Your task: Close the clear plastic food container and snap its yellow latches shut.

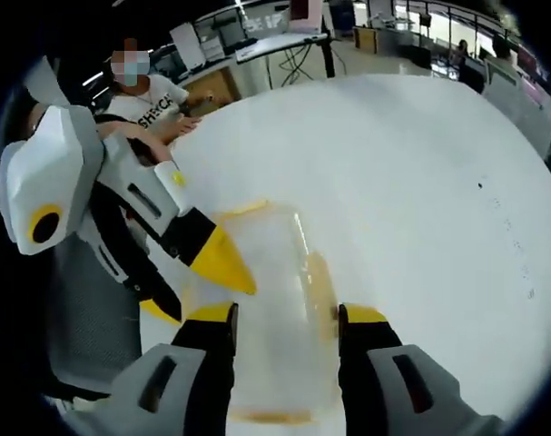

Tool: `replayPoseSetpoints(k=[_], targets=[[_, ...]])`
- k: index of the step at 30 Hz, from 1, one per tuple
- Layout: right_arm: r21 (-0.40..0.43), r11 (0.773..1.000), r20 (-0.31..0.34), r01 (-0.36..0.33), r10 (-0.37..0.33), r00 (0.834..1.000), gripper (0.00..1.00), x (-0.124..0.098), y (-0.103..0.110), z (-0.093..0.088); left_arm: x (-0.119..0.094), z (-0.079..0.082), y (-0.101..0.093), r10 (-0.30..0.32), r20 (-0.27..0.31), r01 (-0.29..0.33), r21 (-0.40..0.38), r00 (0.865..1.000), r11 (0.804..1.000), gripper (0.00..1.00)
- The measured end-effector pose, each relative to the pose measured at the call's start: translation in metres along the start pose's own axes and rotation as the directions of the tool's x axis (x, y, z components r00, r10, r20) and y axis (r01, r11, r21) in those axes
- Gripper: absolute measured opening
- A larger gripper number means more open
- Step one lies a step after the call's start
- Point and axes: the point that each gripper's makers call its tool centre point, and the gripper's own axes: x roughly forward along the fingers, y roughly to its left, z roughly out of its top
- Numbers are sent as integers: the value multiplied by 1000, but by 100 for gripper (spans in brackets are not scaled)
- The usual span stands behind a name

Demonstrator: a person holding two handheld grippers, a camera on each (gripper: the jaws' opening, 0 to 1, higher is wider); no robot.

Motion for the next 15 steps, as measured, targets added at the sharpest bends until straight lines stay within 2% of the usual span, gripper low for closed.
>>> replayPoseSetpoints(k=[5, 11, 15], targets=[[-26, 999, -21, -43, 43, 999, 41, 2, 2, 0, 2, 0, -2, -2, 8, 1, 27, 1000, 1000, 40], [-89, 995, -86, -45, 38, 996, 40, 4, 5, 2, 3, 0, -1, 19, -18, -18, 43, 1000, 999, 40], [-91, 994, -115, -55, 44, 992, 38, 4, 4, 2, 3, -1, 0, 15, -28, -14, 50, 999, 999, 39]])
